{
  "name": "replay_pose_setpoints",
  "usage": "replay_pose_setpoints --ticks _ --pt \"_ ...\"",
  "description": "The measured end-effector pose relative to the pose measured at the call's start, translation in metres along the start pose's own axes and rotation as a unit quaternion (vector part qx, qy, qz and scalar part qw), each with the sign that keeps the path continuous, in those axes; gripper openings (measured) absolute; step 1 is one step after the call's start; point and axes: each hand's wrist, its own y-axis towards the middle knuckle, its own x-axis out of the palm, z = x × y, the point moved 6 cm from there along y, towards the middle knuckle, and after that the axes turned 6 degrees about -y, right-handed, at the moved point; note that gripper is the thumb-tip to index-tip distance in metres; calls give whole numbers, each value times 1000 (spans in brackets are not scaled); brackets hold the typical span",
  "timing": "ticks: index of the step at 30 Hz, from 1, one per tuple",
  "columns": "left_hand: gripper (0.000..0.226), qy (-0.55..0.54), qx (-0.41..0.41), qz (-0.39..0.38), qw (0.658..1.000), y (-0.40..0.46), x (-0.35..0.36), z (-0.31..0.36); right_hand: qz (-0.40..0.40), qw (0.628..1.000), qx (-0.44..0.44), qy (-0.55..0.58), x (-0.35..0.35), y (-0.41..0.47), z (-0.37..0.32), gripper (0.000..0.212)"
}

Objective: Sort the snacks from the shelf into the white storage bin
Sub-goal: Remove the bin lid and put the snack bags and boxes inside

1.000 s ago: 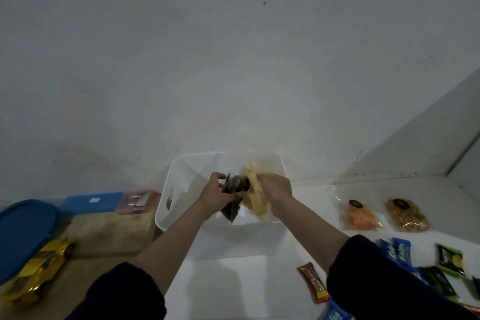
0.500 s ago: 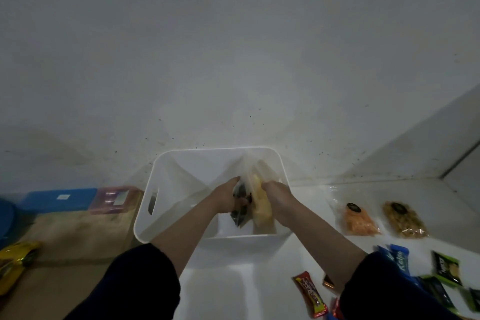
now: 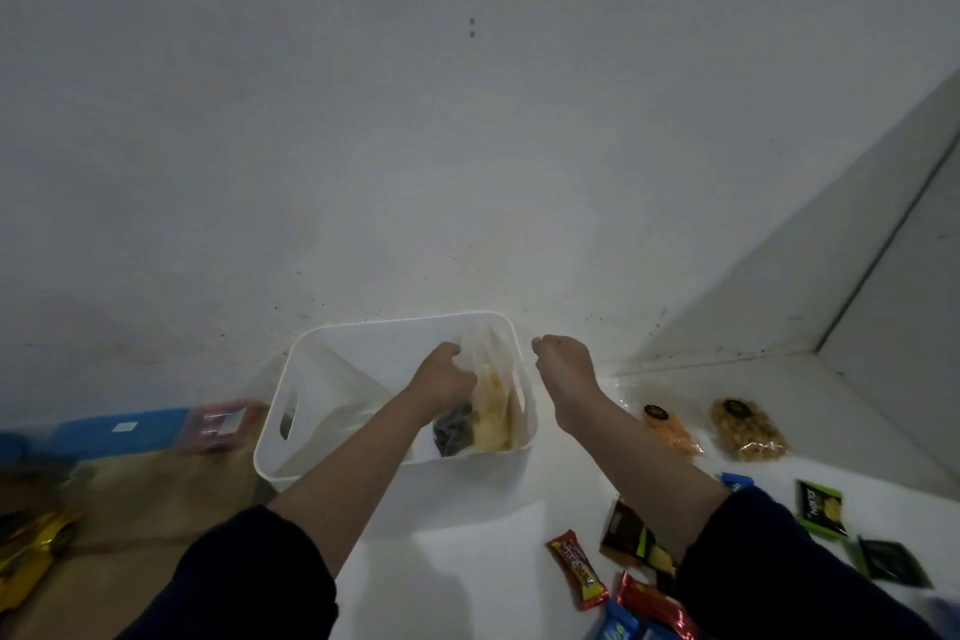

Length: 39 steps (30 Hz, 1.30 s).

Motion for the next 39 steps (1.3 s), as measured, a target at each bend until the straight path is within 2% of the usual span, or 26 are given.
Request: replay_pose_setpoints --ticks 4,8,12,16,19,23,25,27,29,31,33,35,39 --pt "48 -34 47 51 997 -13 19 37 34 999 4 5 -47 -10 10 35" --pt "39 -42 109 94 989 -24 60 73 70 997 42 14 -106 -2 40 12" --pt "36 -32 132 87 987 -20 118 90 104 992 68 -6 -169 19 70 25" --pt "43 13 68 55 996 2 184 84 135 985 95 -43 -226 48 98 3" --pt "57 54 -17 19 998 23 233 70 131 984 95 -70 -261 77 118 4" --pt "80 116 -133 22 984 49 286 51 119 981 100 -113 -295 124 145 16" --pt "90 124 -168 30 978 59 310 42 118 973 116 -160 -305 147 164 36" --pt "109 134 -198 26 971 69 332 34 116 959 132 -222 -313 164 178 48" --pt "128 143 -222 8 964 78 353 25 113 945 135 -277 -315 177 187 51" --pt "137 142 -238 1 961 84 368 18 105 933 129 -320 -314 188 195 52" --pt "137 151 -253 14 955 84 377 11 96 921 125 -356 -311 196 204 50" --pt "127 180 -247 47 951 83 378 8 92 912 116 -382 -310 200 206 47" --pt "108 149 -200 107 962 77 368 12 67 919 122 -368 -310 201 206 41"
